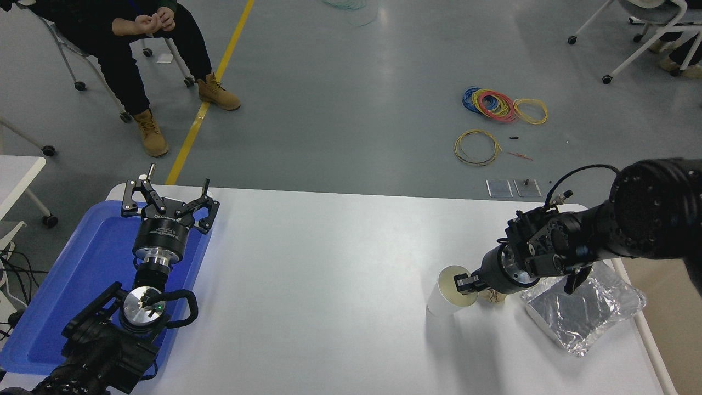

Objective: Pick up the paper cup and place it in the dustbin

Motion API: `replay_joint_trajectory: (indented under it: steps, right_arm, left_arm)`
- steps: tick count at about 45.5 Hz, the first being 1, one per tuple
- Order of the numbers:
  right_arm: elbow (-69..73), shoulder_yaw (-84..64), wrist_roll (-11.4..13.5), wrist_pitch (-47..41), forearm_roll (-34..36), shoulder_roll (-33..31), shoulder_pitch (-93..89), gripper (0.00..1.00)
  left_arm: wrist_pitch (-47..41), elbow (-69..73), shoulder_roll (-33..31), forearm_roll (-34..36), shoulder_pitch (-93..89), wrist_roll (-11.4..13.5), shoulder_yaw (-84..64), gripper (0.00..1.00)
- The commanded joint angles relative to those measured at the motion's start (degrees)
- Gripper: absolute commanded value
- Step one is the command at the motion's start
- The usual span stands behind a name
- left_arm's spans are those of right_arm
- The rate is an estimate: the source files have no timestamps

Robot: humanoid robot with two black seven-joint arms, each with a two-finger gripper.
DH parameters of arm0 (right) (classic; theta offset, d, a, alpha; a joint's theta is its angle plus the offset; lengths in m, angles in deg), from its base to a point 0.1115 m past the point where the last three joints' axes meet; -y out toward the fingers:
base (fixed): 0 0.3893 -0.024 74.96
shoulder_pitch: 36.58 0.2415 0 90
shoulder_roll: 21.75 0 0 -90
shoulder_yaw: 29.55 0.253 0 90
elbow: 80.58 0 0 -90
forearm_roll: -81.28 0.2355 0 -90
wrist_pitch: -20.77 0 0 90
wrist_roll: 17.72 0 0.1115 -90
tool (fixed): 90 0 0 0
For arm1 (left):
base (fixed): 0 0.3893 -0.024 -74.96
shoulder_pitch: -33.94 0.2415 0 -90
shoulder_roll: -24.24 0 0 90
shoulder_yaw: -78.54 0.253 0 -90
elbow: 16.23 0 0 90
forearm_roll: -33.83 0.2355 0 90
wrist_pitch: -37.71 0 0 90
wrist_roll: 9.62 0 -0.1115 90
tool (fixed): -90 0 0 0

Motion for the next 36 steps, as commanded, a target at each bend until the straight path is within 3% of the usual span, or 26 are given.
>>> replay_joint_trajectory:
  steps: [1,19,36]
  right_arm:
    - [1.6,0.6,-0.2,-4.9,-0.3,-3.7,8.3,0.00]
    - [6.6,0.5,-0.2,-18.2,-6.1,-12.9,28.6,0.00]
    - [12.1,0.5,-0.2,-23.1,-10.5,-18.3,39.8,0.00]
  left_arm:
    - [0.0,0.0,0.0,0.0,0.0,0.1,0.0,1.00]
    - [0.0,0.0,0.0,0.0,0.0,0.0,0.0,1.00]
    - [0.0,0.0,-0.1,0.0,0.0,0.0,0.0,1.00]
